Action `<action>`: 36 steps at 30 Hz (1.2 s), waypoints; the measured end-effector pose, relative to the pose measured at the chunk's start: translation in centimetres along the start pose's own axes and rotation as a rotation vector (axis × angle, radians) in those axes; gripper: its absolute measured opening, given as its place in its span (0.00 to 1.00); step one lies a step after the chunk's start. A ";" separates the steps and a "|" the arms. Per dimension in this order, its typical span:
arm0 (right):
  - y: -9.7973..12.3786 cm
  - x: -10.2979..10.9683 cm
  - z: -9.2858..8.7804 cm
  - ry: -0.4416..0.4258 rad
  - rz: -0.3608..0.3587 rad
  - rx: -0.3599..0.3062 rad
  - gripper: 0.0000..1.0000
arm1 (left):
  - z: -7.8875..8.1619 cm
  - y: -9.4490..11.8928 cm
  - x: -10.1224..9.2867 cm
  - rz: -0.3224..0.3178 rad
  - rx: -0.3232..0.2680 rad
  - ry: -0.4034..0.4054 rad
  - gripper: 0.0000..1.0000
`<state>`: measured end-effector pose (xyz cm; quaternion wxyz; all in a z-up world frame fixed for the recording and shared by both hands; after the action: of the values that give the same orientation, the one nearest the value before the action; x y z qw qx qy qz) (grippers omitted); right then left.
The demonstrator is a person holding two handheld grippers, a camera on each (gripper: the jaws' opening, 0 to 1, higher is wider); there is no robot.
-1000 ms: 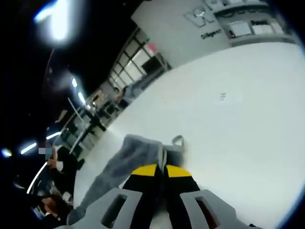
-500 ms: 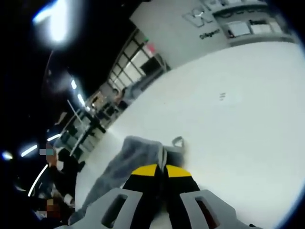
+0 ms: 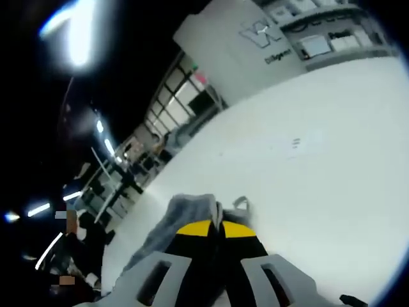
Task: Open the folded towel by lifting each exposed corner and separating the folded layers until the towel lies flat within the target outline without major curled edges
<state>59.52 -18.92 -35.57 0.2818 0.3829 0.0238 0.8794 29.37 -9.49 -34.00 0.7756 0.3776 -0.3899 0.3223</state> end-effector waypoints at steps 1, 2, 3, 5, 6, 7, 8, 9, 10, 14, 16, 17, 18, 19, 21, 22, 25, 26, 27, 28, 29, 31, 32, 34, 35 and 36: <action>0.0 0.2 -0.1 0.007 0.002 -0.003 0.00 | -0.1 0.0 0.1 0.000 0.001 0.005 0.03; -0.1 0.3 -0.1 0.013 0.002 -0.007 0.00 | -0.1 0.1 0.1 0.000 0.002 0.008 0.03; -0.1 0.4 -0.2 0.010 -0.011 -0.013 0.00 | -0.1 0.1 0.2 0.001 0.002 0.009 0.03; -0.4 0.4 0.0 -0.036 -0.023 -0.038 0.00 | -0.2 0.1 0.3 0.008 0.004 0.004 0.03; -0.5 0.3 0.0 -0.032 -0.022 -0.043 0.00 | -0.2 0.1 0.3 0.008 0.005 0.005 0.03; -0.6 0.5 -0.1 -0.029 -0.023 -0.047 0.00 | -0.2 0.1 0.4 0.009 0.005 0.007 0.03; -0.8 0.6 -0.2 -0.027 -0.023 -0.050 0.00 | -0.2 0.1 0.4 0.010 0.006 0.010 0.03; -0.8 0.7 -0.4 -0.026 -0.037 -0.050 0.00 | -0.2 0.1 0.5 0.010 0.005 0.014 0.03; -0.8 0.6 -0.5 -0.008 -0.049 -0.048 0.00 | -0.2 0.2 0.6 0.011 0.005 0.019 0.03; -0.9 0.8 -0.6 -0.015 -0.037 -0.055 0.00 | -0.2 0.4 0.7 0.014 0.003 0.029 0.03; -0.7 1.0 -0.6 -0.042 -0.029 -0.081 0.00 | -0.2 0.5 0.9 0.020 0.001 0.034 0.03; -0.6 1.0 -0.4 -0.063 -0.031 -0.093 0.00 | -0.3 0.6 1.0 0.022 0.000 0.038 0.03; -0.6 1.3 0.0 -0.051 -0.013 -0.144 0.00 | -0.4 0.7 1.2 0.025 -0.002 0.042 0.03; -0.5 1.6 0.2 -0.033 0.004 -0.173 0.00 | -0.4 0.7 1.3 0.030 -0.004 0.044 0.03; -0.3 2.1 0.0 -0.045 -0.002 -0.153 0.00 | -0.5 0.8 1.5 0.025 -0.011 0.065 0.03; -0.2 2.4 0.0 -0.045 0.005 -0.154 0.00 | -0.5 0.9 1.4 0.012 -0.019 0.085 0.03; -0.1 2.3 0.1 -0.077 0.001 -0.150 0.00 | -0.4 1.0 1.4 0.016 -0.027 0.078 0.03; -0.1 2.2 -0.1 -0.088 -0.003 -0.138 0.00 | -0.4 1.0 1.4 0.016 -0.031 0.080 0.03; 0.0 2.0 0.1 -0.084 0.004 -0.130 0.00 | -0.4 1.1 1.4 0.017 -0.035 0.084 0.03; 0.1 1.9 0.2 -0.091 0.008 -0.128 0.00 | -0.4 1.2 1.5 0.021 -0.039 0.087 0.03; 0.1 1.8 0.3 -0.092 0.006 -0.120 0.00 | -0.4 1.3 1.6 0.025 -0.043 0.090 0.03; 0.3 1.9 0.1 -0.072 -0.016 -0.112 0.00 | -0.4 1.5 1.8 0.033 -0.047 0.102 0.03; 0.4 1.9 0.1 -0.085 -0.010 -0.110 0.00 | -0.4 1.5 1.9 0.040 -0.050 0.106 0.03; 0.2 1.8 0.0 -0.094 -0.021 -0.104 0.00 | -0.4 1.6 2.0 0.045 -0.051 0.109 0.03; 0.1 1.9 0.1 -0.100 -0.024 -0.102 0.00 | -0.4 1.7 2.1 0.047 -0.056 0.113 0.03; 0.0 2.1 0.1 -0.096 -0.024 -0.100 0.00 | -0.4 1.8 2.2 0.049 -0.059 0.115 0.03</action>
<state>58.46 -17.82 -34.15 0.3121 0.4098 -0.0293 0.8566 29.16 -7.82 -31.72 0.7995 0.3259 -0.3629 0.3506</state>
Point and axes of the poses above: the point that each gripper's makers call its tool centre point, and the gripper's own axes: y roughly backward along the fingers, x roughly to its left, z roughly out of its top, the point moved 6 cm from there along y, roughly backward along the fingers, and after that the axes turned 5 degrees about z, right-handed, at the moved point
